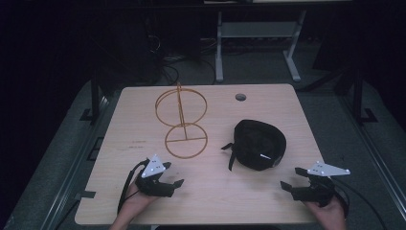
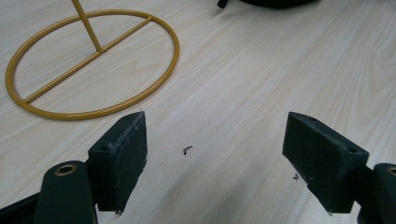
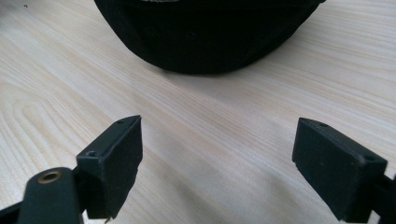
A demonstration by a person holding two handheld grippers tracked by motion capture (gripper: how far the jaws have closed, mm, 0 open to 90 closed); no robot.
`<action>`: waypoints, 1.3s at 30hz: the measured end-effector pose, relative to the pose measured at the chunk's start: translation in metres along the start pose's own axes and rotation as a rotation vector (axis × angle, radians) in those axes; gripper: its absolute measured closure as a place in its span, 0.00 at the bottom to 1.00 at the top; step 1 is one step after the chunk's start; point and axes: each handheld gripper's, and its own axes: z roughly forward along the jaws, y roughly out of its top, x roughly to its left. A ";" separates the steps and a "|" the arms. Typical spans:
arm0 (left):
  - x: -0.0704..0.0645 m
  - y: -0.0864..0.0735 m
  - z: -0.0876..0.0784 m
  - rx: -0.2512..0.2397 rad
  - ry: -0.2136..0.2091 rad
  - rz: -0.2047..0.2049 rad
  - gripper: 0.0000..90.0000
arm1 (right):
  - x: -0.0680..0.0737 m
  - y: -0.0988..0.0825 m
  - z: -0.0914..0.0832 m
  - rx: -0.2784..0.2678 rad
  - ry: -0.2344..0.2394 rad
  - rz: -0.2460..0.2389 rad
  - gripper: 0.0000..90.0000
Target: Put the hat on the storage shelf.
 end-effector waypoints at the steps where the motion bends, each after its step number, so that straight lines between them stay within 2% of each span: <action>1: 0.000 0.000 0.000 0.000 -0.001 -0.002 0.24 | 0.000 0.000 0.000 0.000 0.002 -0.002 0.18; 6: -0.004 0.001 0.000 0.005 -0.003 0.000 0.24 | 0.001 0.001 0.002 0.011 0.009 -0.001 0.18; 7: -0.005 0.001 0.000 0.012 -0.007 0.015 0.24 | 0.003 0.001 0.003 0.011 0.010 -0.015 0.18; 9: -0.007 0.002 0.002 0.009 -0.015 0.010 0.24 | 0.003 0.001 0.003 0.012 0.011 -0.016 0.18; 11: -0.010 0.002 0.004 0.021 -0.018 0.027 0.25 | 0.005 0.003 0.003 0.005 0.012 -0.019 0.18; 16: -0.013 0.006 0.004 0.022 -0.025 0.022 0.25 | 0.008 0.003 0.003 0.005 0.015 -0.024 0.18; 18: -0.014 0.008 0.004 0.024 -0.034 0.008 0.25 | 0.008 0.003 0.003 0.005 0.017 -0.023 0.18; 21: -0.017 0.014 0.003 0.020 -0.038 0.019 0.25 | 0.009 0.004 0.003 -0.001 0.020 -0.027 0.18; 25: -0.021 0.024 0.005 0.005 -0.063 0.016 0.25 | 0.007 0.003 0.002 -0.009 0.024 -0.015 0.18; 26: -0.025 0.030 0.007 0.011 -0.077 0.034 0.25 | 0.006 0.003 0.002 -0.010 0.025 -0.016 0.18; 30: -0.031 0.040 0.010 0.012 -0.099 0.056 0.25 | 0.006 0.004 0.002 -0.011 0.023 -0.018 0.18; 34: -0.040 0.058 0.016 0.011 -0.143 0.087 0.25 | 0.007 0.004 0.003 -0.008 0.025 -0.019 0.18; 39: -0.045 0.070 0.023 0.014 -0.173 0.098 0.25 | 0.007 0.004 0.002 -0.006 0.028 -0.022 0.18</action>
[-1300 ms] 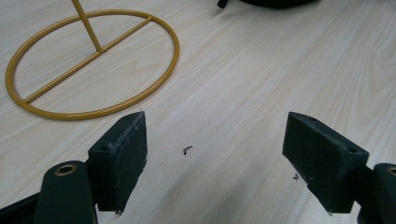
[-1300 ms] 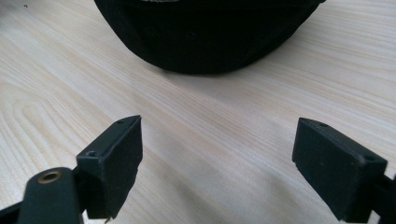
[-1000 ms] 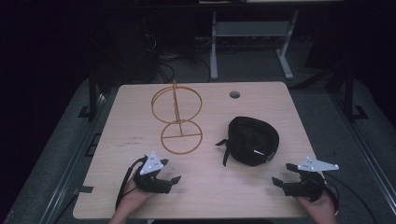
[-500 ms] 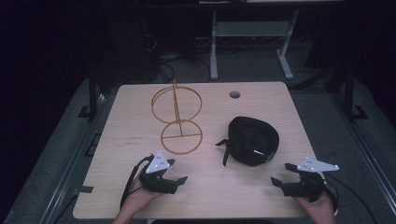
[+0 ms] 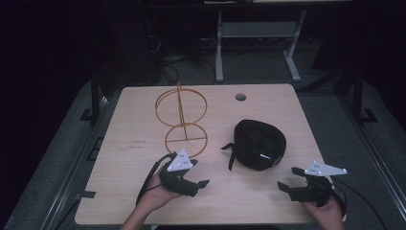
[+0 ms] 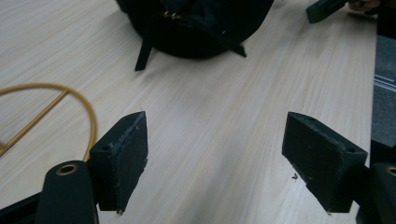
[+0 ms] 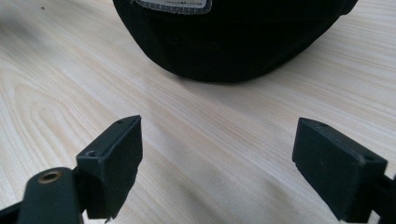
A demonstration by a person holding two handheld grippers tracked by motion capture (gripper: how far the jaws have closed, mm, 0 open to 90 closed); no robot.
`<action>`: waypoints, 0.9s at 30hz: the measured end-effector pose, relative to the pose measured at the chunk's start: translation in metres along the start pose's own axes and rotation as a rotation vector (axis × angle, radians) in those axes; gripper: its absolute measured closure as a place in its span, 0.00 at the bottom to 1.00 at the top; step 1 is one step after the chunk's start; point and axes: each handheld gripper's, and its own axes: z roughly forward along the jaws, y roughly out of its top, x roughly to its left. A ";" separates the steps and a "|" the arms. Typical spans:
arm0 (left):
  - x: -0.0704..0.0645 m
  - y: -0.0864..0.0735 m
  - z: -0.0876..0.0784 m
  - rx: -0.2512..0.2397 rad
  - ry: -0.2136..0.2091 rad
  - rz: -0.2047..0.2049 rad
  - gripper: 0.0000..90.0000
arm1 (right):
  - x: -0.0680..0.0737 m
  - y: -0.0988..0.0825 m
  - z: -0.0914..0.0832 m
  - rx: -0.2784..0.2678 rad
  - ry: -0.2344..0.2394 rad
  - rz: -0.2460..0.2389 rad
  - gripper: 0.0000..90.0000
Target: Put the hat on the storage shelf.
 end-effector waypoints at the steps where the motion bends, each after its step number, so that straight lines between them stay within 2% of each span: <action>1: -0.001 0.003 0.001 0.004 -0.010 0.001 0.25 | 0.000 0.000 0.000 -0.001 0.000 0.001 0.18; 6: -0.006 0.025 0.010 0.041 -0.048 0.037 0.24 | -0.002 -0.001 -0.001 -0.006 0.004 0.013 0.18; 10: -0.008 0.038 0.014 0.040 -0.067 0.040 0.24 | -0.003 -0.001 -0.001 -0.007 0.009 0.014 0.18; 13: -0.012 0.050 0.018 0.049 -0.076 0.065 0.24 | -0.002 -0.001 -0.002 -0.020 0.022 0.023 0.18; 14: -0.013 0.058 0.022 0.056 -0.082 0.088 0.24 | -0.002 -0.001 -0.002 -0.022 0.024 0.025 0.18; 15: -0.013 0.058 0.022 0.056 -0.082 0.088 0.24 | -0.002 -0.001 -0.002 -0.022 0.024 0.025 0.18; 19: -0.017 0.078 0.029 0.058 -0.098 0.115 0.24 | -0.003 -0.001 -0.001 -0.012 0.026 0.024 0.18; 21: -0.017 0.081 0.030 0.062 -0.100 0.121 0.24 | -0.002 -0.002 -0.001 -0.007 0.026 0.030 0.18; 22: -0.019 0.085 0.032 0.063 -0.108 0.126 0.24 | -0.004 -0.002 -0.001 -0.015 0.024 0.016 0.18; 27: -0.020 0.100 0.040 0.080 -0.118 0.149 0.24 | -0.004 -0.002 -0.002 -0.016 0.021 0.029 0.18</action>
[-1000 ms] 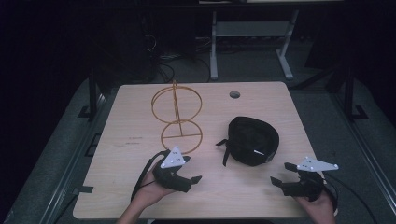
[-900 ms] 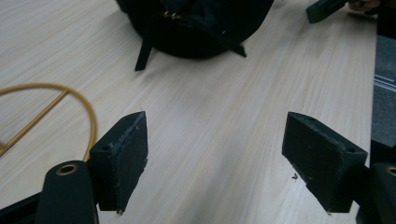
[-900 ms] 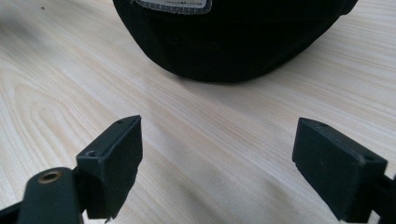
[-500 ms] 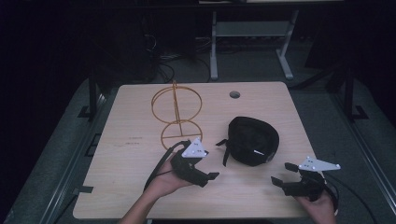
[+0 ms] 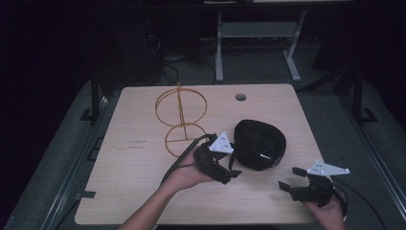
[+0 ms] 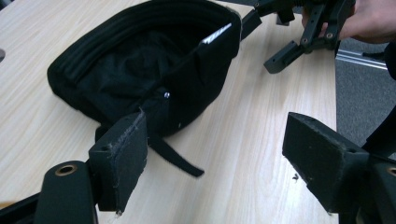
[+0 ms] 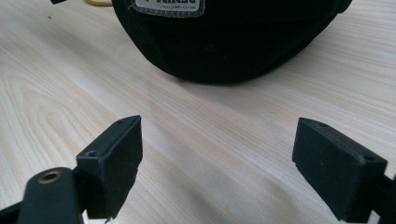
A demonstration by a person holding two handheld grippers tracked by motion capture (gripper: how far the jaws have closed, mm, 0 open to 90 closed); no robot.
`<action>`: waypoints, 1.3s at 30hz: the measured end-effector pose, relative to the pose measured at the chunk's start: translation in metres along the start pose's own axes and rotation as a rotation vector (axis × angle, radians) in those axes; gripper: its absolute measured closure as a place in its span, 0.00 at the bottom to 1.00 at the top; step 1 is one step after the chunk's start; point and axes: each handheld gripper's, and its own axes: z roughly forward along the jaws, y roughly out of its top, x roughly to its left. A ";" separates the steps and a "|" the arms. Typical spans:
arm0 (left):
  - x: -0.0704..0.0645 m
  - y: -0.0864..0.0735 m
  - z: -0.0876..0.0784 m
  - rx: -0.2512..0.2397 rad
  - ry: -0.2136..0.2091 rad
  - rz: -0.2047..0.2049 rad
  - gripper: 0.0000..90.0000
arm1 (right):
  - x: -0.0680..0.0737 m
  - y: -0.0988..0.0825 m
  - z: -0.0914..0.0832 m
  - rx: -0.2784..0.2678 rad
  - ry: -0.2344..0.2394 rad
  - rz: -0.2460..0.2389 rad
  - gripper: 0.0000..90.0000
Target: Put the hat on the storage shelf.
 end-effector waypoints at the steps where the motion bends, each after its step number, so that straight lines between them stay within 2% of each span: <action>1: 0.001 0.004 0.002 0.001 -0.001 0.005 0.24 | 0.000 0.000 0.000 0.003 0.000 -0.001 0.18; 6: 0.007 0.019 0.013 0.003 -0.011 0.016 0.25 | 0.000 0.000 0.001 0.014 0.000 -0.004 0.18; 10: 0.011 0.035 0.026 0.040 -0.022 0.059 0.25 | -0.001 0.000 0.001 0.010 0.001 -0.002 0.18; 13: 0.012 0.043 0.035 0.051 -0.042 0.059 0.25 | -0.002 -0.001 0.001 0.011 0.001 -0.004 0.18; 20: 0.010 0.059 0.062 0.086 -0.063 0.094 0.27 | -0.002 -0.001 0.000 0.010 0.004 -0.004 0.18; 22: 0.010 0.060 0.068 0.103 -0.068 0.100 0.27 | -0.002 -0.001 0.000 0.012 0.004 -0.003 0.18; 23: 0.010 0.060 0.073 0.122 -0.084 0.101 0.27 | -0.002 -0.001 0.001 0.013 0.006 -0.004 0.18; 25: 0.010 0.059 0.079 0.157 -0.085 0.116 0.27 | -0.002 0.000 0.001 0.016 0.008 -0.004 0.18; 29: 0.014 0.056 0.089 0.189 -0.085 0.099 0.27 | -0.002 0.000 0.002 0.023 0.008 -0.008 0.18; 32: 0.016 0.053 0.095 0.218 -0.089 0.087 0.37 | -0.002 0.000 0.002 0.025 0.010 -0.009 0.18; 34: 0.017 0.048 0.099 0.243 -0.087 0.101 0.43 | -0.002 -0.001 0.002 0.028 0.014 -0.009 0.18; 39: 0.018 0.038 0.102 0.253 -0.085 0.098 0.56 | -0.002 -0.001 0.003 0.028 0.017 -0.008 0.18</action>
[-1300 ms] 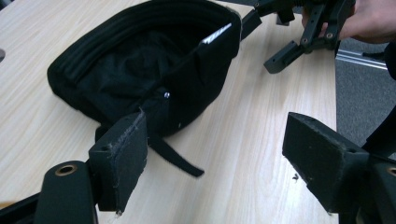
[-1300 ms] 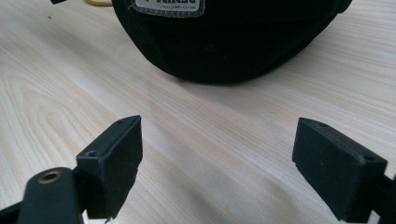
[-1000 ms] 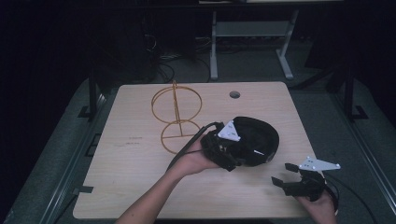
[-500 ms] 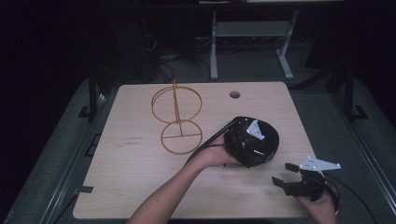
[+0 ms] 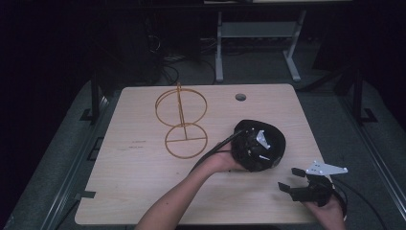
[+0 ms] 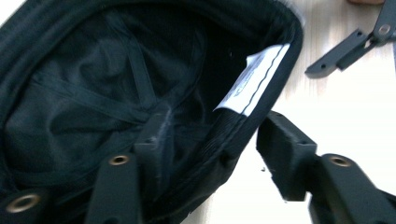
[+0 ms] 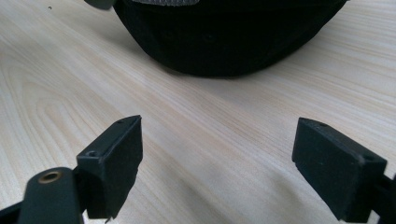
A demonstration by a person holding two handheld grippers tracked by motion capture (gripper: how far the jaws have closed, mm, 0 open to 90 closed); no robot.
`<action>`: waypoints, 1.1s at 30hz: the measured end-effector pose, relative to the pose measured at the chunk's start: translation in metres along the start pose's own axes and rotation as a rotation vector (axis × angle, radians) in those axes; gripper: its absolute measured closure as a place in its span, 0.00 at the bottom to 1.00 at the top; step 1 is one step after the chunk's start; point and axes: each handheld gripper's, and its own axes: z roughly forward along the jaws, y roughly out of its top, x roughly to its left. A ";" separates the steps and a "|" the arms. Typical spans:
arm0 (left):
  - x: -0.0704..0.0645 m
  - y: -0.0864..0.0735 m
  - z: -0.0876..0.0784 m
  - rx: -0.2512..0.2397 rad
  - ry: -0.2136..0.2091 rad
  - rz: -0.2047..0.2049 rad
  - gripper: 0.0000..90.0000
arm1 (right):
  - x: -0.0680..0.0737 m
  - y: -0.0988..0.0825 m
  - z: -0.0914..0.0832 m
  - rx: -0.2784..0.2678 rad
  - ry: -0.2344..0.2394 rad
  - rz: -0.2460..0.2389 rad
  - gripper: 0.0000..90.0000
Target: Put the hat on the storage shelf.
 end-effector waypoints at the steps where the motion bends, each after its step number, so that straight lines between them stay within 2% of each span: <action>1: 0.000 -0.003 0.001 -0.001 -0.001 -0.002 0.58 | 0.000 0.000 0.000 0.002 0.001 -0.001 0.18; 4: 0.002 -0.011 0.001 -0.024 -0.018 -0.021 0.71 | 0.001 0.000 0.001 0.008 -0.001 -0.004 0.18; 9: 0.001 -0.014 0.002 -0.025 -0.036 -0.014 0.85 | 0.001 -0.001 0.000 0.005 0.003 0.002 0.18; 16: 0.001 -0.013 -0.003 -0.050 -0.036 -0.019 0.90 | 0.001 0.000 -0.001 -0.023 0.012 0.022 0.18; 19: 0.001 -0.012 -0.011 -0.079 -0.040 -0.025 0.90 | 0.003 0.000 -0.001 -0.035 0.018 0.017 0.17; 20: 0.002 -0.010 -0.017 -0.111 -0.052 -0.040 0.90 | 0.003 0.000 -0.001 -0.036 0.019 0.017 0.17; 21: 0.002 -0.010 -0.017 -0.111 -0.052 -0.040 0.91 | 0.003 0.000 -0.001 -0.036 0.019 0.017 0.17; 23: 0.003 -0.008 -0.025 -0.148 -0.063 -0.047 0.91 | 0.004 0.001 -0.001 -0.045 0.020 0.019 0.16; 24: 0.004 -0.005 -0.033 -0.186 -0.080 -0.064 0.91 | 0.004 0.001 -0.002 -0.050 0.022 0.018 0.16; 25: 0.004 -0.005 -0.033 -0.186 -0.080 -0.064 0.91 | 0.004 0.001 -0.002 -0.050 0.022 0.018 0.16; 26: 0.005 -0.004 -0.037 -0.207 -0.087 -0.073 0.91 | 0.003 0.001 -0.002 -0.061 0.023 0.017 0.16; 27: 0.006 -0.003 -0.046 -0.242 -0.101 -0.088 0.91 | 0.004 0.002 -0.004 -0.076 0.025 0.014 0.16; 28: 0.006 -0.003 -0.046 -0.242 -0.101 -0.088 0.91 | 0.005 0.003 -0.005 -0.083 0.027 0.015 0.16; 33: 0.010 -0.003 -0.066 -0.329 -0.143 -0.135 0.91 | 0.010 0.005 -0.006 -0.112 0.050 0.014 0.16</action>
